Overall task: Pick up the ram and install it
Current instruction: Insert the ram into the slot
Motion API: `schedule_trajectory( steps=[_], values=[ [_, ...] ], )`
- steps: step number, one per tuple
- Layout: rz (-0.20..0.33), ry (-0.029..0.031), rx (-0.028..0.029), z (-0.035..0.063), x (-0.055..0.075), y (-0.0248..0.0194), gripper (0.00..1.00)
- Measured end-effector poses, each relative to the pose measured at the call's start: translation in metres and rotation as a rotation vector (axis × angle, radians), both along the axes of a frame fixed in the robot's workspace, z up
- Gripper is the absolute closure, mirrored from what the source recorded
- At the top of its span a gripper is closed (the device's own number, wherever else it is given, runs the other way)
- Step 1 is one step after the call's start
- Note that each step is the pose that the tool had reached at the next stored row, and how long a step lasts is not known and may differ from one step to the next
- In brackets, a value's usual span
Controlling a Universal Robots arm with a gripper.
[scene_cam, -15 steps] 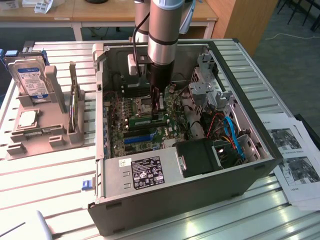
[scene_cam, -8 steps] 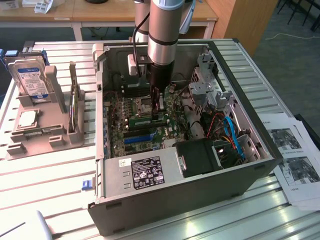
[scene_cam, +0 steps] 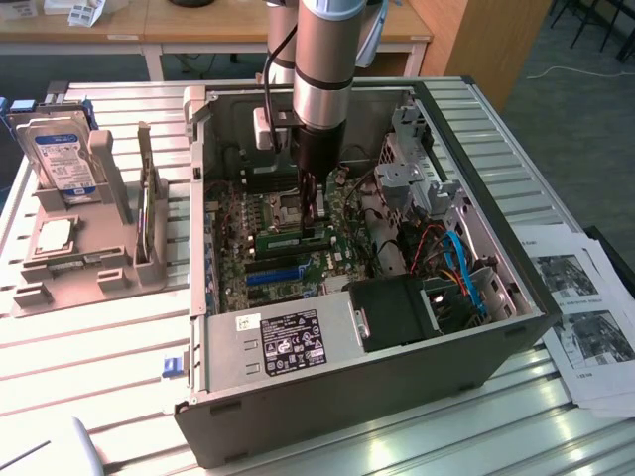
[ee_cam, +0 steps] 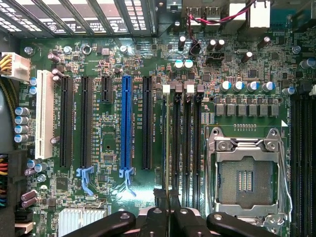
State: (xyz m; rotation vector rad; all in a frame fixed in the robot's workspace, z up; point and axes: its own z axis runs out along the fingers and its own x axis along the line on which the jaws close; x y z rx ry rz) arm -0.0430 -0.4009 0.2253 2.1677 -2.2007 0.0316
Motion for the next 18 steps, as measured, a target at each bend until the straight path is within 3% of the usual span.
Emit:
schedule_trajectory(
  steps=[1,2,18],
  values=[
    [0.0,0.0,-0.0001,0.0,0.0,0.0,0.87],
    [0.0,0.0,-0.0001,0.0,0.0,0.0,0.81],
    [0.0,0.0001,-0.0001,0.0,0.0,0.0,0.81]
  ],
)
